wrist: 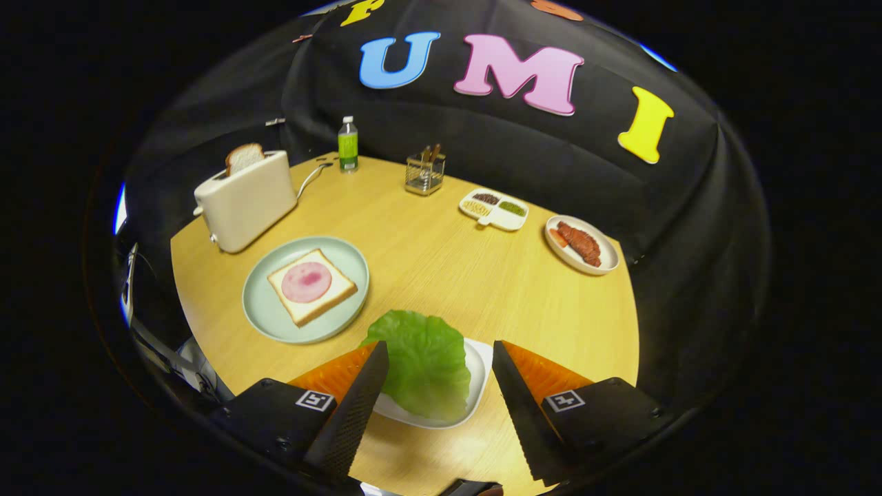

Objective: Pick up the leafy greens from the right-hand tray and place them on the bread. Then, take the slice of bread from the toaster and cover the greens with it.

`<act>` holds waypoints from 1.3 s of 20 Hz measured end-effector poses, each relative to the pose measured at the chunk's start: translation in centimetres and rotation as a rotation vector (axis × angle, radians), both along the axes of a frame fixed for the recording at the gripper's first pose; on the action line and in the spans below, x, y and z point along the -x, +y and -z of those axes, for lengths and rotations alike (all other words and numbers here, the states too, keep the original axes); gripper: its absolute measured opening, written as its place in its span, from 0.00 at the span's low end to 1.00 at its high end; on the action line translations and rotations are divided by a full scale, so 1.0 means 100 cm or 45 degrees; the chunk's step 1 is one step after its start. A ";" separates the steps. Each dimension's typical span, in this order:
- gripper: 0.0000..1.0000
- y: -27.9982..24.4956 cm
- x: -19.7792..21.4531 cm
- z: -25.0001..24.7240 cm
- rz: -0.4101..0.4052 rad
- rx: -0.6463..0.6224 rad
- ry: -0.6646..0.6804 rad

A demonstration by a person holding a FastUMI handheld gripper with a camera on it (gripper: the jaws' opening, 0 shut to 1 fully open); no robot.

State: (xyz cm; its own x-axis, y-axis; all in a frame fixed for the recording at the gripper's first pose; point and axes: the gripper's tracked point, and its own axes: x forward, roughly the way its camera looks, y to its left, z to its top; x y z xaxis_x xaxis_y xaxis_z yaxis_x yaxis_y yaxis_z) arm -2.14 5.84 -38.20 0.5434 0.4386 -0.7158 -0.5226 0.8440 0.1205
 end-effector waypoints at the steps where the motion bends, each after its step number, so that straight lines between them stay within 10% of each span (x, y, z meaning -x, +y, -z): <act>1: 0.92 0.003 0.004 0.013 -0.037 0.009 0.036; 15: 0.54 0.015 0.005 0.078 -0.144 0.015 0.301; 17: 0.20 0.017 0.006 0.078 -0.120 0.007 0.314; 19: 0.06 0.017 0.006 0.078 -0.103 0.003 0.323; 26: 0.06 0.009 0.001 0.026 -0.003 -0.122 0.289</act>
